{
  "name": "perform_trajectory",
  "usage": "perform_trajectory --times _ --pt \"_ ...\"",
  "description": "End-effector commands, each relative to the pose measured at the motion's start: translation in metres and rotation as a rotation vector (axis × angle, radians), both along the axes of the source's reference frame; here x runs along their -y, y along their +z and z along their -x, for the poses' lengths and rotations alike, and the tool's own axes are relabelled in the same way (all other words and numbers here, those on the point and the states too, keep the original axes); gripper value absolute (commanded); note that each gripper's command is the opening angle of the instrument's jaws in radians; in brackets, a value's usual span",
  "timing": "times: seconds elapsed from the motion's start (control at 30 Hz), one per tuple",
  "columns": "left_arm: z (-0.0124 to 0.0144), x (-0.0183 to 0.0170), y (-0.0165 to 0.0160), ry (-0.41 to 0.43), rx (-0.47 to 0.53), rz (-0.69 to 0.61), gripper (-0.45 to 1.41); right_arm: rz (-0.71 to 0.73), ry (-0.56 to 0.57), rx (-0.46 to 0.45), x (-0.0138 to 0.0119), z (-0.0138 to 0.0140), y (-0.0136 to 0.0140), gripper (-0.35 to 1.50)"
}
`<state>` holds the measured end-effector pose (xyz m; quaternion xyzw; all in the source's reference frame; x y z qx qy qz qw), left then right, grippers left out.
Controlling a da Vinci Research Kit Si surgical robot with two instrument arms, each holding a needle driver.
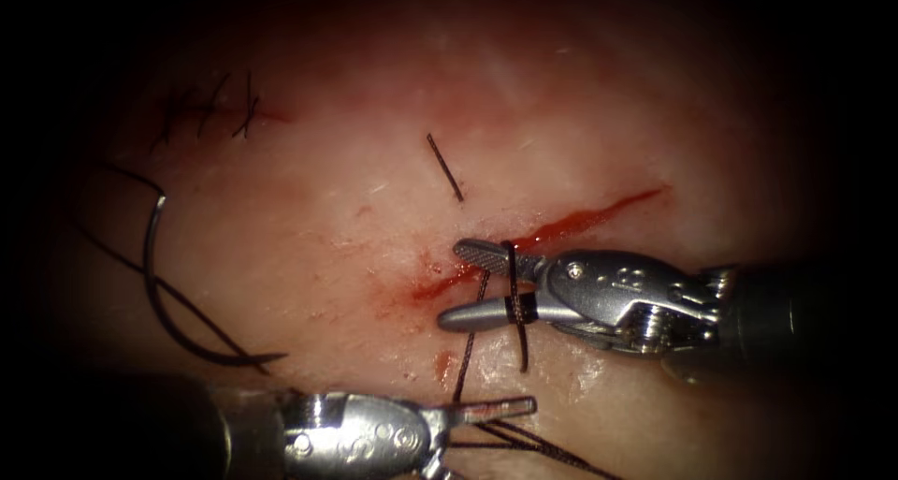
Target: Wound Closure
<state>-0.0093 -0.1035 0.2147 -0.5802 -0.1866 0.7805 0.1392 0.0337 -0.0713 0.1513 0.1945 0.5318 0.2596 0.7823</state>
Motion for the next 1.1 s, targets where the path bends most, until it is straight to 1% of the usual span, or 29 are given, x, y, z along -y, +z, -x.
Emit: perform_trajectory --times 0.03,0.13,0.27,0.33,0.37,0.4,0.43,0.5,0.53,0.67,0.7,0.83,1.1 --pt "0.0005 0.0013 0.0001 0.001 -0.018 -0.018 1.18 -0.002 -0.001 -0.001 0.0007 -0.0006 0.0005 0.59" --pt "0.0003 0.0016 -0.0009 -0.003 -0.068 -0.030 1.24 -0.002 -0.001 -0.001 0.0006 -0.0006 0.0005 0.57" --pt "0.0001 0.0016 -0.0023 -0.036 -0.131 -0.031 1.24 -0.002 0.000 -0.001 0.0005 -0.0006 0.0006 0.57" --pt "0.0006 0.0018 -0.0030 -0.060 -0.183 -0.031 1.24 -0.002 0.000 -0.001 0.0005 -0.0007 0.0006 0.57" --pt "0.0010 0.0020 -0.0033 -0.064 -0.205 -0.034 1.21 -0.002 0.000 0.000 0.0005 -0.0007 0.0006 0.57" --pt "0.0020 0.0023 -0.0037 -0.078 -0.250 -0.039 1.08 -0.002 0.000 0.000 0.0005 -0.0007 0.0006 0.57" --pt "0.0024 0.0024 -0.0039 -0.085 -0.266 -0.041 0.94 -0.002 0.000 0.000 0.0005 -0.0007 0.0006 0.57" --pt "0.0034 0.0024 -0.0039 -0.098 -0.308 -0.050 0.56 -0.002 0.000 0.000 0.0006 -0.0007 0.0006 0.57" --pt "0.0045 0.0025 -0.0037 -0.089 -0.355 -0.021 0.41 -0.002 0.000 0.000 0.0006 -0.0007 0.0006 0.57" --pt "0.0060 0.0028 -0.0025 -0.102 -0.388 0.004 0.41 -0.002 0.000 0.000 0.0006 -0.0007 0.0006 0.57" --pt "0.0063 0.0028 -0.0022 -0.092 -0.399 0.013 0.41 -0.002 0.000 0.000 0.0006 -0.0008 0.0006 0.57" --pt "0.0072 0.0029 -0.0012 -0.068 -0.434 0.035 0.41 -0.002 0.001 0.000 0.0005 -0.0008 0.0006 0.57" --pt "0.0086 0.0020 -0.0003 -0.065 -0.472 0.057 0.39 -0.002 0.001 0.000 0.0006 -0.0010 0.0006 0.57"
